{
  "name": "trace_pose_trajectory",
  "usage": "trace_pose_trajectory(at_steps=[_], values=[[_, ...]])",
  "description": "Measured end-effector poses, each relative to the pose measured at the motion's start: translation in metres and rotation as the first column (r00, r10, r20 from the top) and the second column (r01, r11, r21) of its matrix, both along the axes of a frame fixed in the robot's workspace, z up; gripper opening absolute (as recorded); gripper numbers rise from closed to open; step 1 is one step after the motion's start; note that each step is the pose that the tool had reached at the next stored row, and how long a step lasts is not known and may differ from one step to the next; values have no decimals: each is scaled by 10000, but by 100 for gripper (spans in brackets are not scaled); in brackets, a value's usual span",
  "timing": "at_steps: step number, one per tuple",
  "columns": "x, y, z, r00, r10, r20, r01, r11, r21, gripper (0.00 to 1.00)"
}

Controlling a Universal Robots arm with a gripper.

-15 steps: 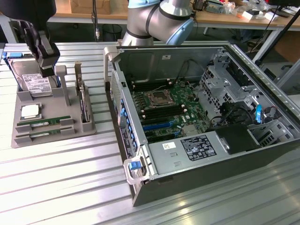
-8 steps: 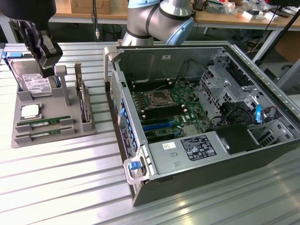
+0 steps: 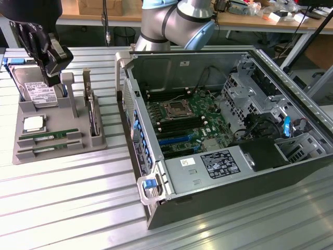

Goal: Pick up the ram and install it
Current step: 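Pick up the ram and move it above insertion slot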

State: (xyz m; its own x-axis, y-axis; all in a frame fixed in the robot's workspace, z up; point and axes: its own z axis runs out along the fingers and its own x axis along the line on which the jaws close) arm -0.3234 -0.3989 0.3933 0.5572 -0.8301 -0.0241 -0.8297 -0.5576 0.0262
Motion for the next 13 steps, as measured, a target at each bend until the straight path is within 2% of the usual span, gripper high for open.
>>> trace_pose_trajectory(at_steps=[4,9,13], values=[[0,0,0,9987,503,1,-503,9987,1,11],[0,0,0,9901,1404,1,-1404,9901,0,11],[0,0,0,9828,1846,0,-1846,9828,0,11]])
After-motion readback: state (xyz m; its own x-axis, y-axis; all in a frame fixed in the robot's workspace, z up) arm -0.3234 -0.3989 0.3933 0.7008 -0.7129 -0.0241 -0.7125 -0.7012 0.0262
